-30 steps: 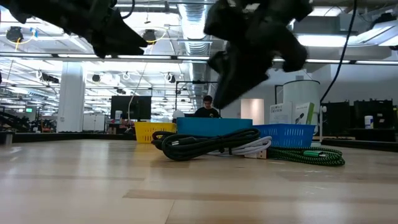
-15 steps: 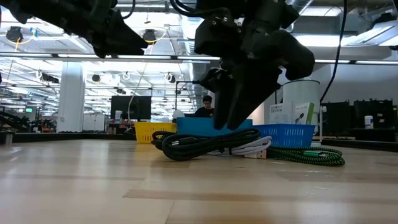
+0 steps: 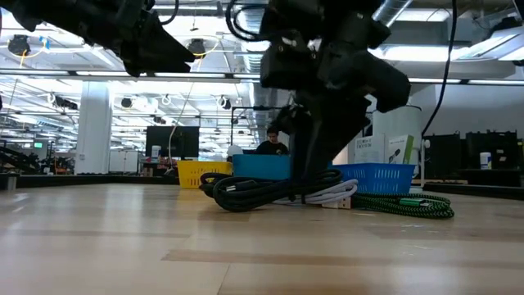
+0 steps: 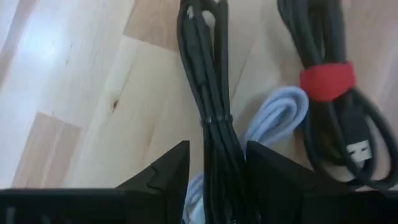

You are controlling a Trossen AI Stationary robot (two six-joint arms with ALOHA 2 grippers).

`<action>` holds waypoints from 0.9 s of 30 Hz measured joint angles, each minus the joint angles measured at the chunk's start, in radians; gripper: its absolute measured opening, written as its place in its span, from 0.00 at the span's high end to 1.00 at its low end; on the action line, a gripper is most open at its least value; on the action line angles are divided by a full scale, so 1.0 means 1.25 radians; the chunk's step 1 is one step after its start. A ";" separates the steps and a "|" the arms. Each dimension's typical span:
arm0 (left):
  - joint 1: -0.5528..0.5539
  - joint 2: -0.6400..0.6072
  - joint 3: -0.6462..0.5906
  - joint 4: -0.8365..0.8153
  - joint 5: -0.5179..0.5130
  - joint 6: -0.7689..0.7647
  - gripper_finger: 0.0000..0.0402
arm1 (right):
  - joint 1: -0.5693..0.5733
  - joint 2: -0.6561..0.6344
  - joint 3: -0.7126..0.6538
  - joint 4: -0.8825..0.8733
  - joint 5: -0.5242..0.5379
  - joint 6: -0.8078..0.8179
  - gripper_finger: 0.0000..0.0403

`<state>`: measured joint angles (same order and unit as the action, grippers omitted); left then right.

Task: Pick and place items into bin
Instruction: Put the black charger cable into the blue bin

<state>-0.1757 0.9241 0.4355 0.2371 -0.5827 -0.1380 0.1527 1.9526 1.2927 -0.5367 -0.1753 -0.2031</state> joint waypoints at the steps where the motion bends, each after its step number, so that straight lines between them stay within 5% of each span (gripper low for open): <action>1: 0.000 0.000 0.000 0.000 0.000 0.000 0.47 | -0.004 0.000 -0.007 0.005 -0.012 0.002 0.63; 10: 0.000 0.000 0.000 0.000 0.000 -0.005 0.47 | -0.015 0.000 -0.018 0.024 -0.025 0.002 0.71; 19: 0.000 0.000 0.000 0.000 0.000 -0.005 0.47 | 0.007 -0.003 0.023 -0.004 -0.002 -0.036 0.96; 27: 0.000 0.000 0.000 0.000 0.000 -0.005 0.47 | 0.017 -0.004 0.147 -0.188 0.128 -0.122 0.93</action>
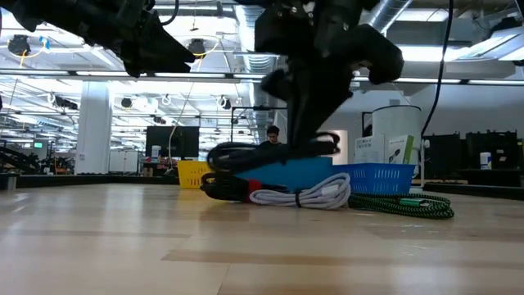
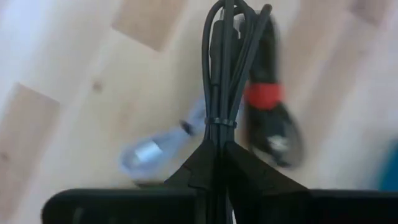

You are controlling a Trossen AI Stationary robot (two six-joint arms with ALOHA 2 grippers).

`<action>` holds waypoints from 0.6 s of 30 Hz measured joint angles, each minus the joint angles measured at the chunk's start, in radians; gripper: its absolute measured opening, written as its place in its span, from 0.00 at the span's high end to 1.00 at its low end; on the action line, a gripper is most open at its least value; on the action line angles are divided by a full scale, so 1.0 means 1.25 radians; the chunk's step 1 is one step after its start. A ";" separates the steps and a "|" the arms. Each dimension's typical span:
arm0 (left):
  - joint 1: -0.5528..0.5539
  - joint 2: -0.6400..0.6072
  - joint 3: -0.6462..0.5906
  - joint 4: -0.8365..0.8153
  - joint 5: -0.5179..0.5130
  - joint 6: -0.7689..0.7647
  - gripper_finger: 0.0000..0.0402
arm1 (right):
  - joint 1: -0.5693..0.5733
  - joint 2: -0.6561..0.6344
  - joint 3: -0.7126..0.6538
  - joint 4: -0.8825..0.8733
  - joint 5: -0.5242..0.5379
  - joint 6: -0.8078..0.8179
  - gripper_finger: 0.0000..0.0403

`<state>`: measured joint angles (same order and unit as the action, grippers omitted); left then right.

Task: Pick and place items into bin
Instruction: Put the black charger cable into the blue bin

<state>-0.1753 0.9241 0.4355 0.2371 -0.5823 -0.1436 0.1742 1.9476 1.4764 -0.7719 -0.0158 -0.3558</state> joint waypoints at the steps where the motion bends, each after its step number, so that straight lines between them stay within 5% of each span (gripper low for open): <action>1: 0.000 0.000 0.000 0.000 0.000 0.000 0.47 | -0.003 0.000 0.018 -0.026 0.025 -0.014 0.94; 8: 0.000 0.000 0.000 0.000 0.000 0.000 0.47 | -0.077 0.000 0.149 -0.138 0.213 -0.103 0.97; 18: 0.000 0.000 0.000 0.000 0.000 0.000 0.47 | -0.293 0.000 0.208 -0.219 0.302 -0.141 0.96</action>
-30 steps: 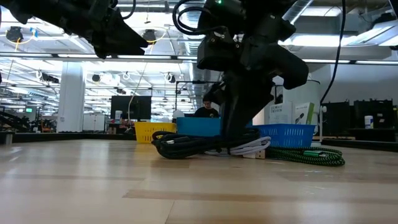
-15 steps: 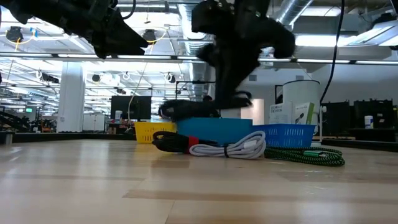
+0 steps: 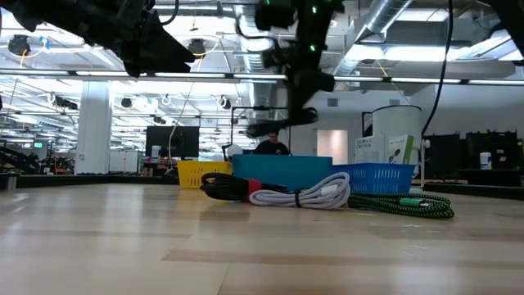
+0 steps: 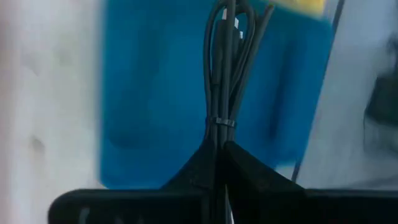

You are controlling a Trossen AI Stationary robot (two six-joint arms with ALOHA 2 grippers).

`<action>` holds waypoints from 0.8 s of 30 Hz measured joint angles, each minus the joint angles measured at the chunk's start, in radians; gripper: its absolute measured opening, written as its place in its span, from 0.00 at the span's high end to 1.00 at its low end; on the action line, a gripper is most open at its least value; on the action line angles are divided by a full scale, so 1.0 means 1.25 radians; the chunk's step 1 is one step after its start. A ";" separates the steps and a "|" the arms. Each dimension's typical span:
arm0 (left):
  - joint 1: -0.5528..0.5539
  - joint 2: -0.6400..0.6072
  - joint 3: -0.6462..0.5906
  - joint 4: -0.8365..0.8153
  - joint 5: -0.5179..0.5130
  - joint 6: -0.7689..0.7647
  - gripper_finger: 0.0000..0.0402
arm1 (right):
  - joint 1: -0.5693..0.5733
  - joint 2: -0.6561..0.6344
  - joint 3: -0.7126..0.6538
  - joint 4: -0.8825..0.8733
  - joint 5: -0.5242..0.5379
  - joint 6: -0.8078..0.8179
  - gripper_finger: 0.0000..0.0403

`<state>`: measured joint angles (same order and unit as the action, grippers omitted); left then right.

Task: Pick and place items into bin
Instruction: Put the black charger cable into the blue bin

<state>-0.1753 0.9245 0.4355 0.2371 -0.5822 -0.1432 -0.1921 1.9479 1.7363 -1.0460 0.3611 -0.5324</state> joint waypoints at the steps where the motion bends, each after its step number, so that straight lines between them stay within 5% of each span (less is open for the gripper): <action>1: 0.000 0.000 0.000 0.000 0.000 0.000 0.47 | -0.020 0.001 0.000 -0.013 0.002 0.001 0.96; 9: 0.000 0.000 0.000 -0.006 0.000 0.001 0.47 | -0.120 0.003 -0.004 0.006 -0.203 0.054 0.80; 13: 0.000 0.000 0.000 -0.006 0.000 0.001 0.47 | -0.126 0.003 -0.004 0.027 -0.235 0.058 0.71; 24: 0.000 0.000 0.000 -0.018 0.000 0.001 0.47 | -0.008 0.003 -0.005 -0.049 -0.478 0.081 0.56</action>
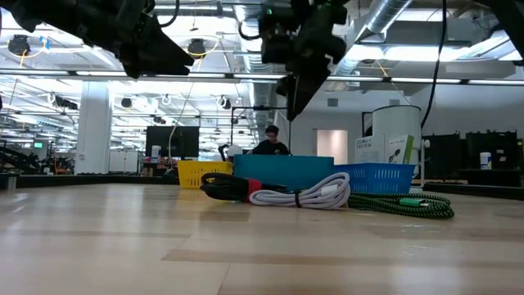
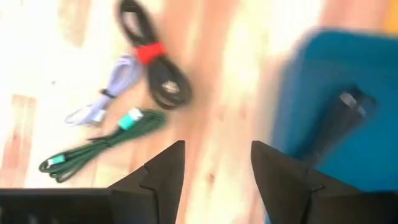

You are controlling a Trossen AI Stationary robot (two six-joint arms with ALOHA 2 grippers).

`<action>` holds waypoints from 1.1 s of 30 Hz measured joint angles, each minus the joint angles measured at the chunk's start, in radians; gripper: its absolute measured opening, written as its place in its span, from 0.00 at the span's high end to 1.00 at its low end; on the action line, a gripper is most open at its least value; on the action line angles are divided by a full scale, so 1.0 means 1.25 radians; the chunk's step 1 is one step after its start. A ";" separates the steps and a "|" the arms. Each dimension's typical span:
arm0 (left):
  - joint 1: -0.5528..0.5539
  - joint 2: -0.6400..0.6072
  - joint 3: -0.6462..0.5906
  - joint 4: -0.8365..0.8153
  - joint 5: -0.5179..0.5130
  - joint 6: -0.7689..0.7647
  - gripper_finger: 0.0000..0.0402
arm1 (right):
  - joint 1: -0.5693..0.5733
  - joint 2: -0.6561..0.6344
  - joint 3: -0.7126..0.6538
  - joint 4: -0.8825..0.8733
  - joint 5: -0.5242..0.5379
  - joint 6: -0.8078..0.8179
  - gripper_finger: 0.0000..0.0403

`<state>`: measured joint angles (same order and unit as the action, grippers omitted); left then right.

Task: Pick and place items into bin
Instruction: Put the black charger cable into the blue bin

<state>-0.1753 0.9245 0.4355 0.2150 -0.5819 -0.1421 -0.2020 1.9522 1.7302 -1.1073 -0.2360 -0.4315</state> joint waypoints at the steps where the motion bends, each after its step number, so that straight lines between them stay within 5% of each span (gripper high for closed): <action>1: 0.000 0.000 0.000 0.000 0.000 0.000 0.47 | 0.022 0.000 0.000 0.005 0.005 -0.009 0.55; 12: 0.000 0.000 0.000 0.000 0.051 -0.008 0.47 | 0.174 0.000 0.000 0.145 0.042 -0.039 0.58; 33: -0.006 0.006 0.001 -0.018 0.103 -0.040 0.47 | 0.181 0.198 -0.001 0.221 0.044 -0.076 0.51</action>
<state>-0.1833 0.9318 0.4362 0.1921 -0.4534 -0.1921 0.0246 2.1994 1.7291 -0.8310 -0.1816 -0.5263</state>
